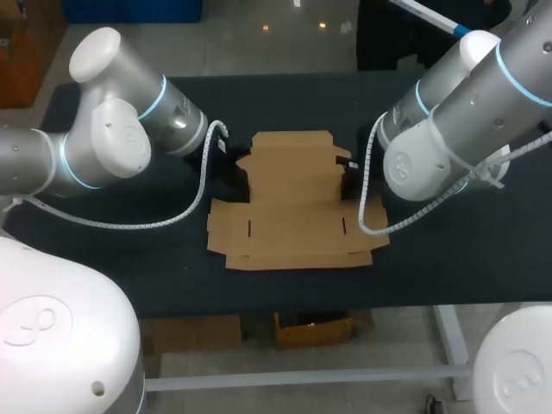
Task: Assemble the packaging by folding the flat box into shape, placing the metal phone stand inside, and closing the box properly
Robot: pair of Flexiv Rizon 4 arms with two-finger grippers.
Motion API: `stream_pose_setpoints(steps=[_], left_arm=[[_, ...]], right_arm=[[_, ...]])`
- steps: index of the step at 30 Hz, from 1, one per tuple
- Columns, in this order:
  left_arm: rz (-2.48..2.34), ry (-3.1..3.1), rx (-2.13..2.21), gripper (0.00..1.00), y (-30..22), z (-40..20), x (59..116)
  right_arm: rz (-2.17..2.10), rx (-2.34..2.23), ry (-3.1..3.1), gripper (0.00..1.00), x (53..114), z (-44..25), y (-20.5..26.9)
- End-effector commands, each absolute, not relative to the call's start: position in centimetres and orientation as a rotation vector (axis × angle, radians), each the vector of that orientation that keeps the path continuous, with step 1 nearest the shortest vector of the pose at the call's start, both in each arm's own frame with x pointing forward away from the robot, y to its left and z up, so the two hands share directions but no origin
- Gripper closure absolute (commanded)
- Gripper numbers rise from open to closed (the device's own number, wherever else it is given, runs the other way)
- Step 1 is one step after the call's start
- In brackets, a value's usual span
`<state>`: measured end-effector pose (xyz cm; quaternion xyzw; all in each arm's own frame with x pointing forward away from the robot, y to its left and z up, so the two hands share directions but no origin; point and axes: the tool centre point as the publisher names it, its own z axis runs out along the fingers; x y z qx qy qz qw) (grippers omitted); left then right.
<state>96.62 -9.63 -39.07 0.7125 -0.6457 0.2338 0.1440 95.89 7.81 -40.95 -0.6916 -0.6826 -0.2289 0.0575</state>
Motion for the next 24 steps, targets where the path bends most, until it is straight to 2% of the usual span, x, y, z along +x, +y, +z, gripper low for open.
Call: stream_pose_setpoints(steps=[1,24], left_arm=[[0.658,-1.864,2.059,1.0,-10.0,-39.2,96.9],[0.63,-1.882,2.066,1.0,-11.1,-39.6,96.7]], right_arm=[[-0.636,-2.153,-2.095,1.0,96.0,-41.0,8.3],[-0.586,-2.231,-2.088,1.0,95.3,-41.1,8.7]])
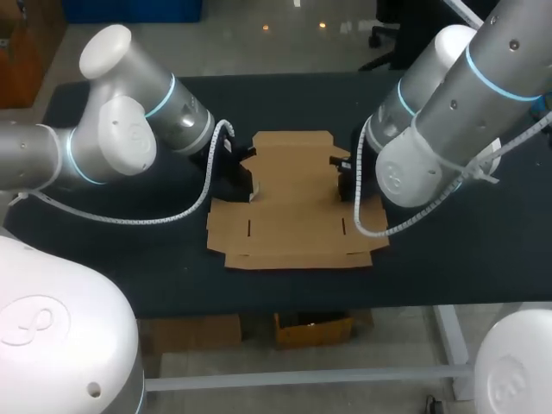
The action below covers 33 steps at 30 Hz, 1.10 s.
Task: Assemble the packaging by folding the flat box into shape, placing the metal phone stand inside, and closing the box properly
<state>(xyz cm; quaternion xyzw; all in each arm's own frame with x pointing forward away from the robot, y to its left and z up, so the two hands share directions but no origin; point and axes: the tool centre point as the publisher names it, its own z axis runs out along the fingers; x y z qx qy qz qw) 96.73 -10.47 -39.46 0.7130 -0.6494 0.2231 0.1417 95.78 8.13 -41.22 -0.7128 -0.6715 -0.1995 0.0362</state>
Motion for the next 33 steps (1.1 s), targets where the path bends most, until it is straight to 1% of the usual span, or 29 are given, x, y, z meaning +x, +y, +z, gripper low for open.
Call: stream_pose_setpoints(steps=[1,33], left_arm=[[0.629,-1.882,2.066,1.0,-11.1,-39.6,96.8],[0.589,-1.889,2.065,1.0,-11.8,-40.4,97.0]], right_arm=[[-0.586,-2.229,-2.089,1.0,95.3,-41.1,8.7],[-0.572,-2.203,-2.124,1.0,95.3,-41.4,10.0]])
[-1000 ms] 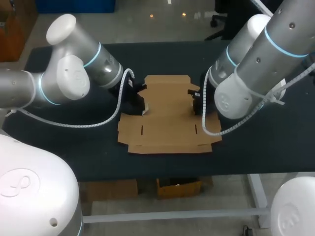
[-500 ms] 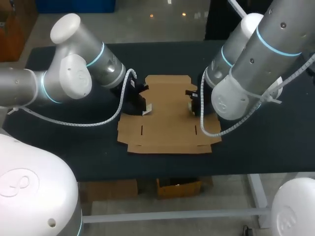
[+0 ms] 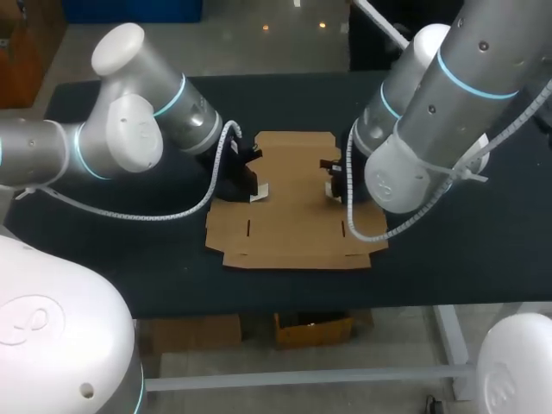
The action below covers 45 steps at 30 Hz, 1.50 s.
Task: Assemble the packaging by folding the flat box into shape, placing the metal phone stand inside, and closing the box properly
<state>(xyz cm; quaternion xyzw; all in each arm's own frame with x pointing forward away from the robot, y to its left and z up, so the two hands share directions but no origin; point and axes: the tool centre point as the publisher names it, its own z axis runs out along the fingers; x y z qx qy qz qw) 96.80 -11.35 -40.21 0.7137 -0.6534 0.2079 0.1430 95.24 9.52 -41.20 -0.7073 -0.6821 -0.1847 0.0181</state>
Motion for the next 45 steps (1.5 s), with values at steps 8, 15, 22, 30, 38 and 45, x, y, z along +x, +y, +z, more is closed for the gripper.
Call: stream_pose_setpoints(steps=[8,15,22,30,38,45], left_arm=[[0.585,-1.894,2.066,1.0,-11.9,-40.4,96.9],[0.574,-1.898,2.066,1.0,-12.1,-40.7,97.0],[0.568,-1.904,2.072,1.0,-12.4,-40.6,97.0],[0.551,-1.915,2.075,1.0,-12.9,-41.0,97.1],[0.52,-1.895,2.1,1.0,-12.8,-41.7,97.4],[0.505,-1.881,2.122,1.0,-12.6,-41.8,97.3]], right_arm=[[-0.568,-2.189,-2.126,1.0,95.5,-41.8,10.2],[-0.565,-2.175,-2.133,1.0,95.7,-41.9,10.6],[-0.558,-2.168,-2.137,1.0,95.8,-42.1,10.9],[-0.533,-2.17,-2.132,1.0,95.9,-42.7,11.1],[-0.506,-2.17,-2.112,1.0,96.1,-43.6,10.9],[-0.501,-2.177,-2.099,1.0,96.0,-43.6,10.5]])
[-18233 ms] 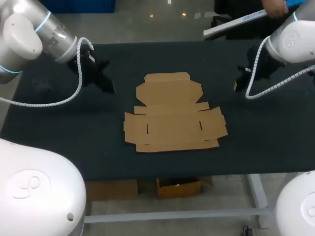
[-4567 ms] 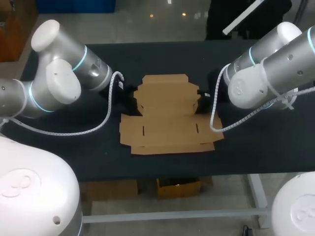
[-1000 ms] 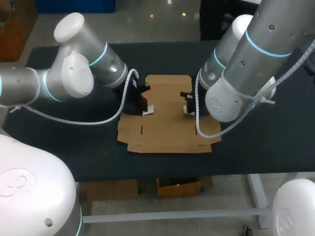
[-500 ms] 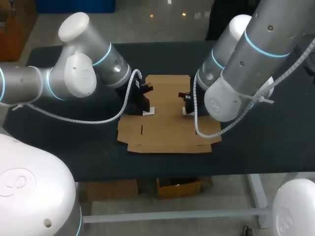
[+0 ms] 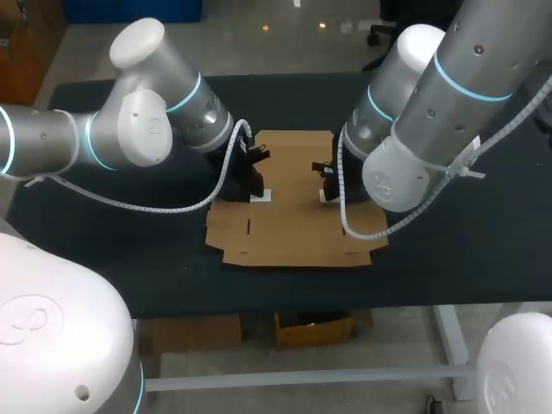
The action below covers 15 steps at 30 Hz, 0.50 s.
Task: Assemble the packaging by folding the flat box into shape, placing the metal phone stand inside, and closing the box properly
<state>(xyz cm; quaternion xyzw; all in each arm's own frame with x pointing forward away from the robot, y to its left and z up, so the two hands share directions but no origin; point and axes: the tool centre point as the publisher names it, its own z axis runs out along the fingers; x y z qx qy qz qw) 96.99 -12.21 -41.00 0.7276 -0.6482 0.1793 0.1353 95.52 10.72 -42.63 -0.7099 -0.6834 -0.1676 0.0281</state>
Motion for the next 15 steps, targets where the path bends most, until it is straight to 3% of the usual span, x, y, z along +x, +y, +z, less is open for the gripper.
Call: stream_pose_setpoints(steps=[1,15], left_arm=[[0.505,-1.88,2.125,1.0,-12.5,-41.7,97.3],[0.567,-1.841,2.179,1.0,-11.0,-38.7,96.5]], right_arm=[[-0.502,-2.179,-2.098,1.0,95.9,-43.5,10.5],[-0.615,-2.186,-2.065,1.0,95.2,-40.2,8.2]])
